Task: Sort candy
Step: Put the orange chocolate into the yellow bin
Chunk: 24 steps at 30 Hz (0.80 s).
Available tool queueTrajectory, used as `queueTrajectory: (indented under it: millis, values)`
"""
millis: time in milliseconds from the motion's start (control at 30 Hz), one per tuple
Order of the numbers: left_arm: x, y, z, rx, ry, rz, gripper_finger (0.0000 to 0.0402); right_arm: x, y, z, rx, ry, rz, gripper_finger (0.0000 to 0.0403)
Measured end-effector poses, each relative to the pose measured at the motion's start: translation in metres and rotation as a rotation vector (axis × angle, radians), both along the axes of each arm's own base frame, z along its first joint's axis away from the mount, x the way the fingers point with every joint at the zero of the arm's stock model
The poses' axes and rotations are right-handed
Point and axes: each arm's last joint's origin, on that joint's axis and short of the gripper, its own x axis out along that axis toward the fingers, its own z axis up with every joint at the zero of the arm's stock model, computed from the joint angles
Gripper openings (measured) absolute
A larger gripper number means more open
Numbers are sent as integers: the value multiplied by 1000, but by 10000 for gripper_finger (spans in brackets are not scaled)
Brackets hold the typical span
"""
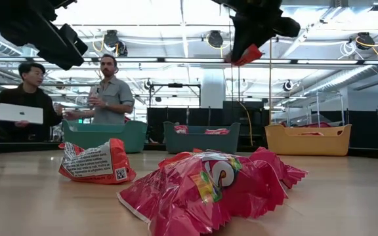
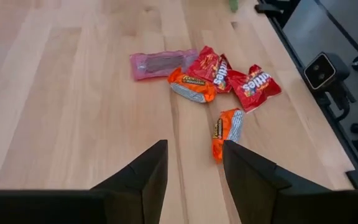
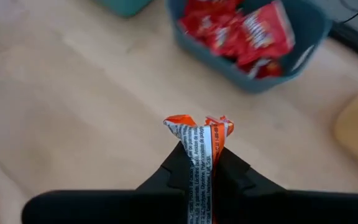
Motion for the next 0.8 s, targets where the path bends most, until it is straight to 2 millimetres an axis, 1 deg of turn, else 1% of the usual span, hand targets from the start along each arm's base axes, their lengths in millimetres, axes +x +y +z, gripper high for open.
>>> queueTrajectory:
  millis: [133, 233, 333, 433, 567, 700, 800]
  values:
    - [0, 0, 0, -5, 3, 5, 162, -16, -32, 9, -33, 6, 5, 21]
    - [0, 0, 0, -4, 1, 14, 162, -26, -60, 15, -36, -21, 33, 21]
    - [0, 1, 0, -40, 8, 56, 162, -38, -90, 16, -32, -46, 55, 17]
    - [0, 1, 0, -62, 9, 103, 162, -57, -117, 9, -26, -31, 36, 17]
    - [0, 2, 0, -59, 8, 111, 162, -88, -148, -4, -19, -41, -9, 17]
    - [0, 2, 0, -59, 8, 111, 162, -116, -172, -17, -16, -87, -44, 17]
    - [0, 2, 0, -59, 8, 111, 162, -135, -187, -29, -15, -64, -122, 22]
